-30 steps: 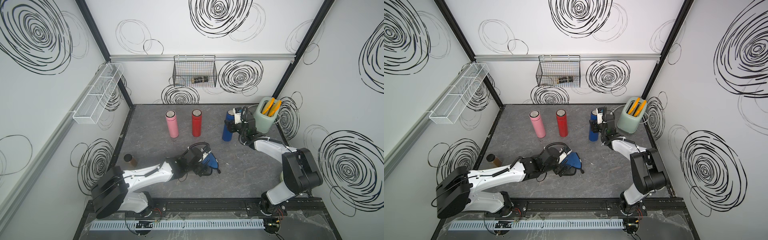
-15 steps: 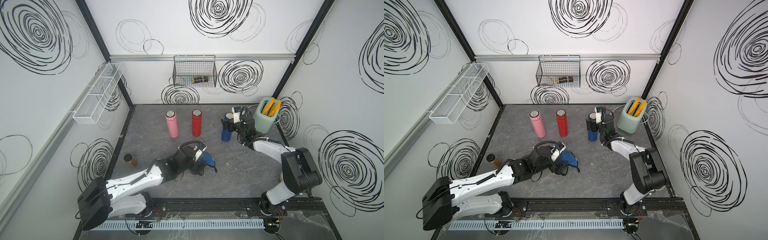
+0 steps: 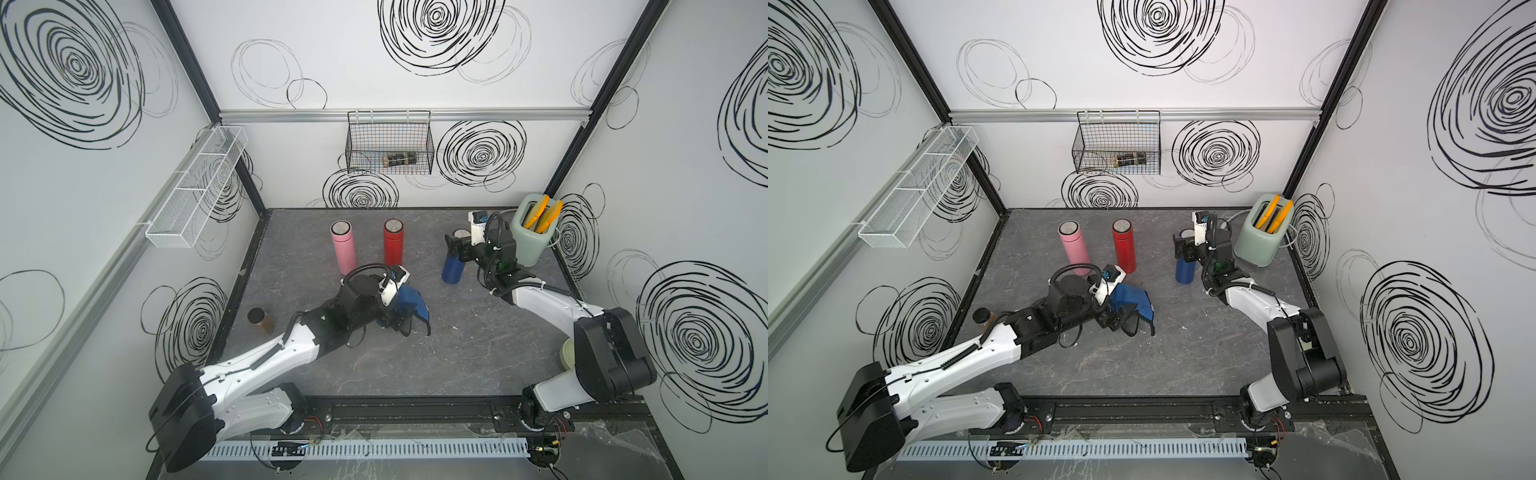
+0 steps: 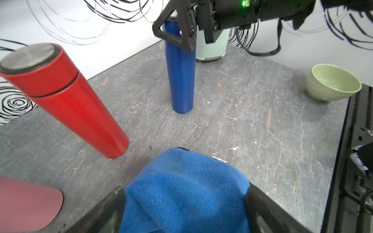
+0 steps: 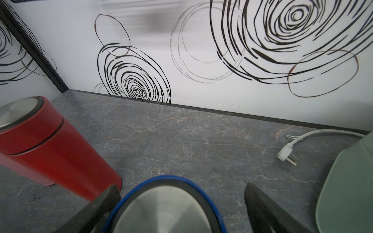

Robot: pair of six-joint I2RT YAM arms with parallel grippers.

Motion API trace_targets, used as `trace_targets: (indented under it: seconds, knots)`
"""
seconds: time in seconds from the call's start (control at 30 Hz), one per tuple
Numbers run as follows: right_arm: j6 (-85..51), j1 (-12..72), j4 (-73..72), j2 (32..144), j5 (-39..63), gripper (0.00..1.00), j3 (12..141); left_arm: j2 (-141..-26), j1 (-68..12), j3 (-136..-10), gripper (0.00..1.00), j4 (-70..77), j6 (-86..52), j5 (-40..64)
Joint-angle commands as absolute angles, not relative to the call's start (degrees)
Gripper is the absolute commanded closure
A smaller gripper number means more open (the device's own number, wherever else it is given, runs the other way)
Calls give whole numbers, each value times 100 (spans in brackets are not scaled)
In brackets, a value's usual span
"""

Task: Wipe the surface of the thermos
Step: Place the cleaning item at the center of the board, then reset both arms

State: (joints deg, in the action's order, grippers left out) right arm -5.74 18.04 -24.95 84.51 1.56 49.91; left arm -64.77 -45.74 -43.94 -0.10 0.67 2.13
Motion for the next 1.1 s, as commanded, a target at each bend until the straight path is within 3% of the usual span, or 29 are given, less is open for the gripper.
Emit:
trace_targets:
  seconds: [0.0, 0.23, 0.43, 0.6, 0.83, 1.07]
  knots:
    - [-559, 1833, -2665, 8073, 362, 2, 5045, -6398, -4540, -4758, 4, 44, 241, 546]
    - [-734, 1851, -2601, 7401, 631, 2, 5149, -6582, -4513, -5505, 4, -360, 424, 951]
    - [-818, 1898, -1922, 6611, 552, 2, 5402, -6412, -4270, -5843, 4, -366, 69, 678]
    - [-820, 1896, -1035, 5936, 112, 2, 5210, -5709, -3345, -4664, 4, 741, -536, 759]
    - [-647, 1747, -1124, 4931, -415, 2, 3731, -4806, -2045, -2701, 4, 2806, -1247, 430]
    - [-1037, 1600, -2248, 4499, -834, 2, 1941, -4118, -1942, -1279, 4, 4082, -1126, -437]
